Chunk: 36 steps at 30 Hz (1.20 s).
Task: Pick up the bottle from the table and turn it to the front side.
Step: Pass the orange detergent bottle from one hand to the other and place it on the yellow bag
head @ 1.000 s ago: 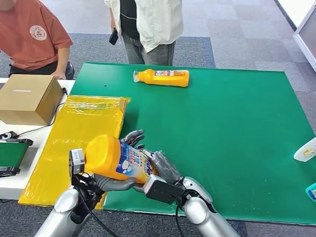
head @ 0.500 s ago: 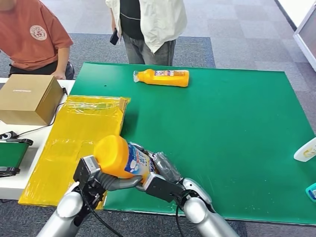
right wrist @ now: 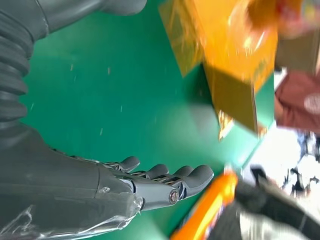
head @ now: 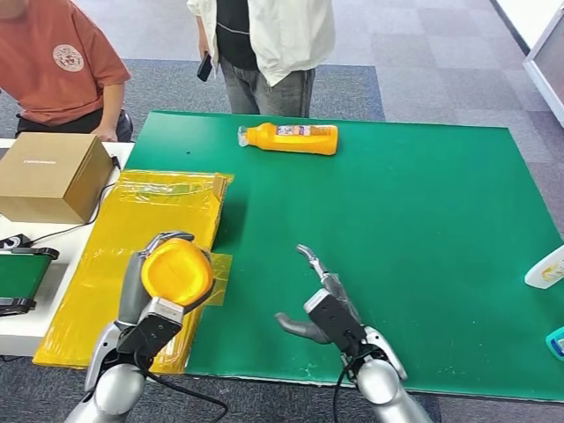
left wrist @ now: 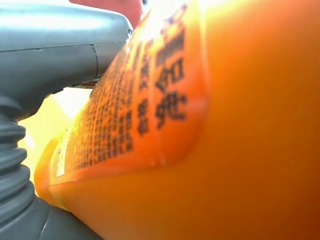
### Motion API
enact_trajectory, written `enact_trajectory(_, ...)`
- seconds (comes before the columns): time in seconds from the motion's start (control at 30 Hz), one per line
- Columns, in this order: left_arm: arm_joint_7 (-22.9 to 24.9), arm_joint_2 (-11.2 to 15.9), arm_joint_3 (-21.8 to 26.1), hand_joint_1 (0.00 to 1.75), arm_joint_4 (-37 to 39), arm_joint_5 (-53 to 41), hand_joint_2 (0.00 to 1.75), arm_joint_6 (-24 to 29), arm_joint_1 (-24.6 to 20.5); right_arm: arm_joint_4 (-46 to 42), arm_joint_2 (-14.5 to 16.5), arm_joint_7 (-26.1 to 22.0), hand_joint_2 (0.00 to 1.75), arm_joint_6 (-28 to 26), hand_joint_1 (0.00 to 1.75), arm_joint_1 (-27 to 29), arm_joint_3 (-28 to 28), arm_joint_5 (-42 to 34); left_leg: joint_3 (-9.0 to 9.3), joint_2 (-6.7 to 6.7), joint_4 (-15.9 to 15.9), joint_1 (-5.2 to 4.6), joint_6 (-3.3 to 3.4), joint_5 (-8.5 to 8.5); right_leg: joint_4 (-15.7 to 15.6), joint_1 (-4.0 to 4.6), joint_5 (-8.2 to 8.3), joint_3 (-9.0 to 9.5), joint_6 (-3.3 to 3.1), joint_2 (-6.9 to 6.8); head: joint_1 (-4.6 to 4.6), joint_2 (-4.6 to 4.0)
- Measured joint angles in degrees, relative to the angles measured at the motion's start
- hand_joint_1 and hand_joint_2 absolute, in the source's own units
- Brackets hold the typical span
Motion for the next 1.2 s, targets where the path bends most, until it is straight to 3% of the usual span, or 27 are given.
enact_trajectory(0.1, 6.6, 0.2, 2.7, 1.75, 0.1, -19.6, 1.75, 5.9, 1.5, -3.9, -0.2, 0.0, 1.75, -0.2, 0.00, 1.7, -2.7, 0.1, 0.00, 0.00, 0.0, 0.00, 0.00, -0.01, 0.0, 0.00, -0.01, -0.01, 0.00, 0.00, -0.01, -0.01)
enact_trajectory(0.17, 12.8, 0.6, 4.4, 1.75, 0.9, -33.0, 1.75, 6.9, 2.0, -6.5, -0.3, -0.1, 1.75, 0.0, 0.00, 2.4, -4.1, 0.1, 0.00, 0.00, 0.0, 0.00, 0.00, -0.01, 0.0, 0.00, -0.02, -0.02, -0.01, 0.00, -0.01, -0.02)
enact_trajectory(0.23, 16.9, 1.1, 6.1, 1.75, 3.0, -39.5, 1.75, 6.7, 2.2, -8.9, -0.5, -0.3, 1.75, 0.7, 0.00, 2.7, -5.2, -0.1, 0.00, 0.00, 0.0, 0.01, -0.01, -0.01, 0.0, 0.00, -0.02, -0.04, -0.02, 0.01, -0.01, -0.01)
enact_trajectory(0.43, 19.0, 2.1, 9.5, 1.75, 12.4, -43.0, 1.75, 4.8, 0.9, -14.7, -0.7, -1.4, 1.75, 2.8, 0.00, 3.5, -6.6, -1.2, 0.00, 0.00, 0.0, 0.01, 0.00, 0.02, 0.0, 0.00, 0.00, -0.04, -0.01, 0.01, -0.01, 0.00)
enact_trajectory(0.63, 18.5, 2.5, 10.4, 1.75, 22.5, -46.9, 1.75, 3.7, -3.3, -17.1, -0.7, -2.0, 1.75, 4.0, 0.00, 3.6, -6.3, -1.4, 0.02, -0.01, 0.0, -0.01, 0.01, 0.02, 0.0, 0.00, 0.02, 0.03, 0.00, 0.01, -0.01, -0.01)
enact_trajectory(0.8, 17.5, 2.4, 10.3, 1.75, 28.6, -48.5, 1.75, 6.6, -5.8, -17.4, -0.7, -2.5, 1.75, 4.2, 0.00, 3.5, -5.2, -1.8, 0.03, 0.00, 0.0, 0.00, 0.00, 0.02, 0.0, 0.00, 0.03, 0.02, -0.01, 0.01, 0.00, -0.01)
enact_trajectory(1.03, 16.1, 2.3, 10.0, 1.75, 30.9, -49.7, 1.75, 11.2, -6.3, -17.5, -0.7, -3.2, 1.75, 3.9, 0.00, 3.5, -3.9, -3.5, 0.01, 0.01, 0.0, 0.01, 0.01, 0.01, 0.0, 0.01, 0.01, -0.01, -0.02, 0.00, -0.01, 0.00)
enact_trajectory(1.07, 16.0, 2.3, 9.9, 1.58, 31.1, -49.9, 1.75, 11.7, -6.5, -17.5, -0.7, -3.3, 1.75, 3.9, 0.00, 3.4, -3.7, -3.7, 0.01, 0.01, 0.0, 0.01, 0.01, 0.01, 0.0, 0.01, 0.01, -0.01, -0.02, 0.00, -0.01, 0.00)
enact_trajectory(1.17, 15.9, 2.3, 9.5, 0.34, 32.3, -50.5, 1.75, 12.7, -7.9, -17.5, -0.7, -3.6, 1.75, 3.8, 0.00, 3.1, -2.8, -4.6, 0.00, 0.01, 0.0, 0.00, 0.01, 0.02, 0.0, 0.00, 0.02, -0.02, -0.01, 0.00, 0.00, -0.01)
enact_trajectory(1.2, 15.8, 2.2, 9.2, 0.07, 32.8, -50.5, 1.75, 12.9, -8.5, -17.5, -0.7, -3.6, 1.75, 3.8, 0.00, 2.9, -2.4, -4.8, 0.00, 0.01, 0.0, 0.00, 0.01, 0.03, 0.0, 0.00, 0.03, -0.02, -0.01, 0.00, -0.01, -0.01)
